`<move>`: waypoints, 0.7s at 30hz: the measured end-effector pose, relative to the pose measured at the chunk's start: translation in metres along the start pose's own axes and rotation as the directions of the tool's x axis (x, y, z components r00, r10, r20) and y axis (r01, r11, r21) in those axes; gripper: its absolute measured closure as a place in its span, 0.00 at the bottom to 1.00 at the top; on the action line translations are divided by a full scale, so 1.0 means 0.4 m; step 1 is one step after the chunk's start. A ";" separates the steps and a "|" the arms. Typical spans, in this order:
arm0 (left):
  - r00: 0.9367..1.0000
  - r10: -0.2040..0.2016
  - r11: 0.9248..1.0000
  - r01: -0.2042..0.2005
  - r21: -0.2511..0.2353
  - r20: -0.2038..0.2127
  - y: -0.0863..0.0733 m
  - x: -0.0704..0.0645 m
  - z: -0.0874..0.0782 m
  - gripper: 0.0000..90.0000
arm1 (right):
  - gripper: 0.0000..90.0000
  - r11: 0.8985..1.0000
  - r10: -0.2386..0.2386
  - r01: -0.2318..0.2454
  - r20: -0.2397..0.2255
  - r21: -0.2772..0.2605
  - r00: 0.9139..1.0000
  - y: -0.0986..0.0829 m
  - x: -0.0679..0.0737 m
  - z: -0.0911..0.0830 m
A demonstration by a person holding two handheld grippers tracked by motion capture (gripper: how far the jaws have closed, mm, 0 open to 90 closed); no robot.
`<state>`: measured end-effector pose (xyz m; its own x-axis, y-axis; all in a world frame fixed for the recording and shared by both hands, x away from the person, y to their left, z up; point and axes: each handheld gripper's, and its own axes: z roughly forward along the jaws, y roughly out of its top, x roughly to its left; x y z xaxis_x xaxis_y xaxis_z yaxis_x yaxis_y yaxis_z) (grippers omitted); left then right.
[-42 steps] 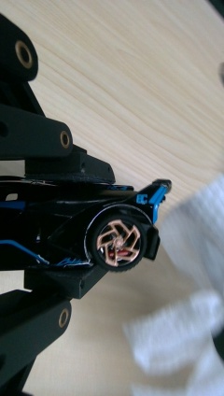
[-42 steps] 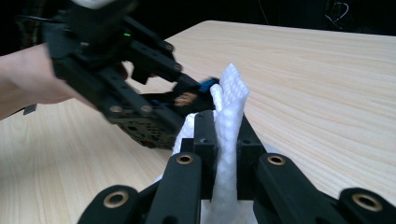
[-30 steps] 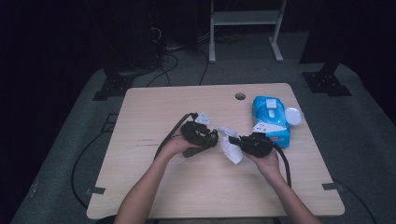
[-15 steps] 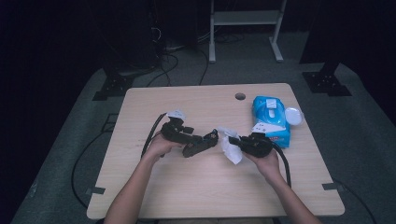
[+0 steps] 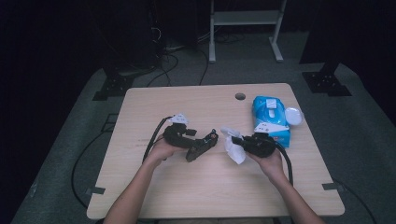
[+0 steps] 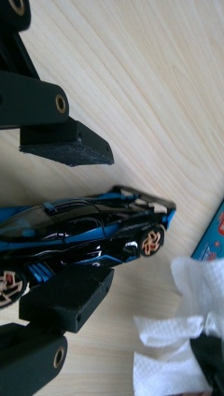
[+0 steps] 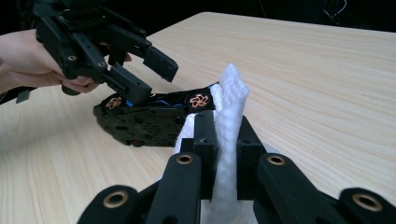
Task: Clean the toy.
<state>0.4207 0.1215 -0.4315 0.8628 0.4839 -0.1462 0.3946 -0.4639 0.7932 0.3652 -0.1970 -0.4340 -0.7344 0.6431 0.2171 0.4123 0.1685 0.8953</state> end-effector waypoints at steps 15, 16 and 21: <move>0.974 -0.192 0.980 0.196 -0.025 0.119 -0.023 -0.007 0.012 0.29 | 0.91 1.000 -0.019 0.020 -0.049 0.022 0.999 0.011 0.020 0.024; 0.974 -0.193 0.980 0.197 -0.021 0.118 -0.023 -0.007 0.013 0.27 | 0.91 1.000 -0.019 0.020 -0.049 0.022 0.999 0.012 0.020 0.027; 0.992 -0.112 0.994 0.111 0.022 0.053 -0.021 -0.034 0.031 0.30 | 0.91 1.000 -0.014 0.015 -0.042 0.023 0.999 0.010 0.018 0.026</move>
<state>0.4094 0.1095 -0.4433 0.8289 0.4927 -0.2650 0.4944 -0.4235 0.7590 0.3672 -0.1838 -0.4330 -0.7621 0.6087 0.2206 0.4133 0.1952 0.8894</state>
